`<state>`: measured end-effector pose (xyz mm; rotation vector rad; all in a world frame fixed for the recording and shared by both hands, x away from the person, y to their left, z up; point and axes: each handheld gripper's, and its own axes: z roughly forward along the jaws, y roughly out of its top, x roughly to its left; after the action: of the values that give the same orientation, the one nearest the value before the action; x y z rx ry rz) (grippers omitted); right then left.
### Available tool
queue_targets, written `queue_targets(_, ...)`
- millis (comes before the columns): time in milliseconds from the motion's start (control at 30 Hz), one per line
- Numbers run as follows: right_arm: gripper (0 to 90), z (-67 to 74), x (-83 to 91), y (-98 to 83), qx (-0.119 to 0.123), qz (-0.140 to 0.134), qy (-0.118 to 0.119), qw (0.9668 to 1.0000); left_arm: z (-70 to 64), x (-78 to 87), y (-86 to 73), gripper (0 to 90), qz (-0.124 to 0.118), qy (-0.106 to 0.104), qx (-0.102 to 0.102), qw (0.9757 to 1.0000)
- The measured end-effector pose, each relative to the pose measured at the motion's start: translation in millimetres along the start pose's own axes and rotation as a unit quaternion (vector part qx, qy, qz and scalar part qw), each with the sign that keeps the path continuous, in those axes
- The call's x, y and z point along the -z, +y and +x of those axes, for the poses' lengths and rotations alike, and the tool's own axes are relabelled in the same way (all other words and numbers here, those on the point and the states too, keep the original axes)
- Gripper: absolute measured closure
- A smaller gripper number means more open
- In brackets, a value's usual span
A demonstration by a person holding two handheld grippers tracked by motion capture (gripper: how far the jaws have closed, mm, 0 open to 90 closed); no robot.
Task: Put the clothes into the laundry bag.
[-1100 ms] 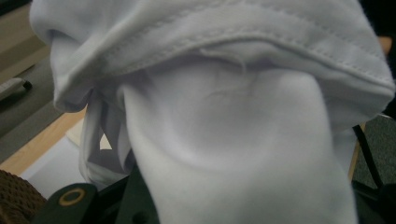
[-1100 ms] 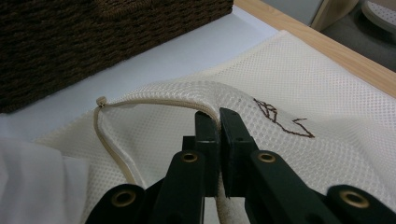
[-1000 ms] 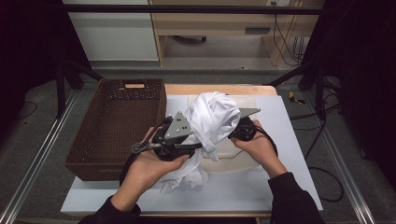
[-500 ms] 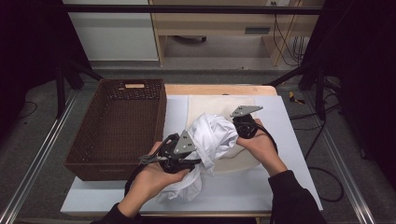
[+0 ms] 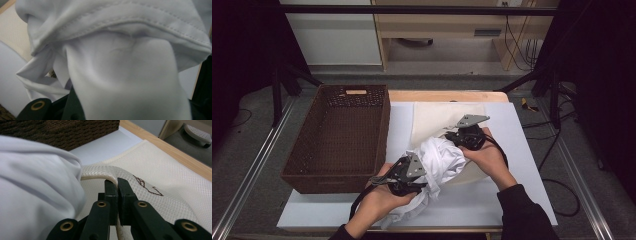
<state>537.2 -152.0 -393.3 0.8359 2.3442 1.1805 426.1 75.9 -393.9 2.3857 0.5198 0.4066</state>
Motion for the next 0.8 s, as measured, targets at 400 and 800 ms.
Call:
queue_targets(400, 87.5, 1.7, -1.2, 0.3, 0.012, 0.003, -0.003, 0.9999, -5.4, -18.3, -3.0, 62.4, 0.008, -0.016, -0.014, 0.9997)
queue_targets(800, 87.5, 7.4, -1.5, 1.7, 0.023, 0.005, -0.005, 0.9997, -4.3, -47.2, 7.4, 61.9, 0.028, -0.023, -0.008, 0.9993)
